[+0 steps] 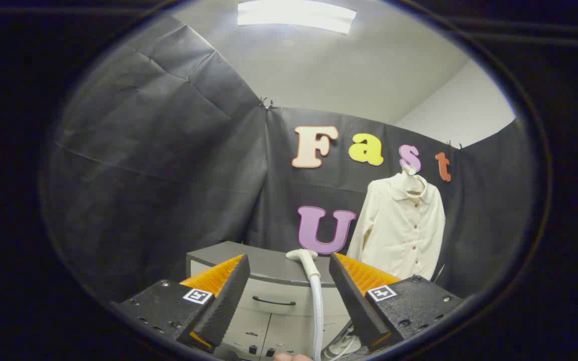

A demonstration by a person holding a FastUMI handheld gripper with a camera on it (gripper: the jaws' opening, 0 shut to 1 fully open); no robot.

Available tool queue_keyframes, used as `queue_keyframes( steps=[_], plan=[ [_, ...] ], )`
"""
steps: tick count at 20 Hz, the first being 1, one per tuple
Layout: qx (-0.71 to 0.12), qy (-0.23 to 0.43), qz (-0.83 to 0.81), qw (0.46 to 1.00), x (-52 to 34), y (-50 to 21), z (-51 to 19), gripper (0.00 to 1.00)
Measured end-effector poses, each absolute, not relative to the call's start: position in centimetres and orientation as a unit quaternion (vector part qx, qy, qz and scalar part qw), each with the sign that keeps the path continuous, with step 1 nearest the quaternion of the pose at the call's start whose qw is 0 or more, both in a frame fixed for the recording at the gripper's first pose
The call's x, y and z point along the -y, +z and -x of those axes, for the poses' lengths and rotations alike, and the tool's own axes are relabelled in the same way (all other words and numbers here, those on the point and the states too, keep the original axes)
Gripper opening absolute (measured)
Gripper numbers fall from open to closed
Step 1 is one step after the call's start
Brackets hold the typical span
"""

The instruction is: Iron the clothes twice with a garment steamer, once on the left side and once on the right side.

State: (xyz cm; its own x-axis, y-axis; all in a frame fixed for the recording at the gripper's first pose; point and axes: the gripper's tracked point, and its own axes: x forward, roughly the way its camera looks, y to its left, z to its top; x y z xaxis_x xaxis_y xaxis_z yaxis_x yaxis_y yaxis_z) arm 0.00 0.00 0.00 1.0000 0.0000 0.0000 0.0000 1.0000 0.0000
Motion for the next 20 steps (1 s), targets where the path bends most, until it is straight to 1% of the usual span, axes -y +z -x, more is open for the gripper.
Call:
queue_keyframes(
  steps=[20],
  plan=[
    [-0.019, 0.003, -0.012, 1.0, 0.5, -1.5, -0.1, 0.97]
  ],
)
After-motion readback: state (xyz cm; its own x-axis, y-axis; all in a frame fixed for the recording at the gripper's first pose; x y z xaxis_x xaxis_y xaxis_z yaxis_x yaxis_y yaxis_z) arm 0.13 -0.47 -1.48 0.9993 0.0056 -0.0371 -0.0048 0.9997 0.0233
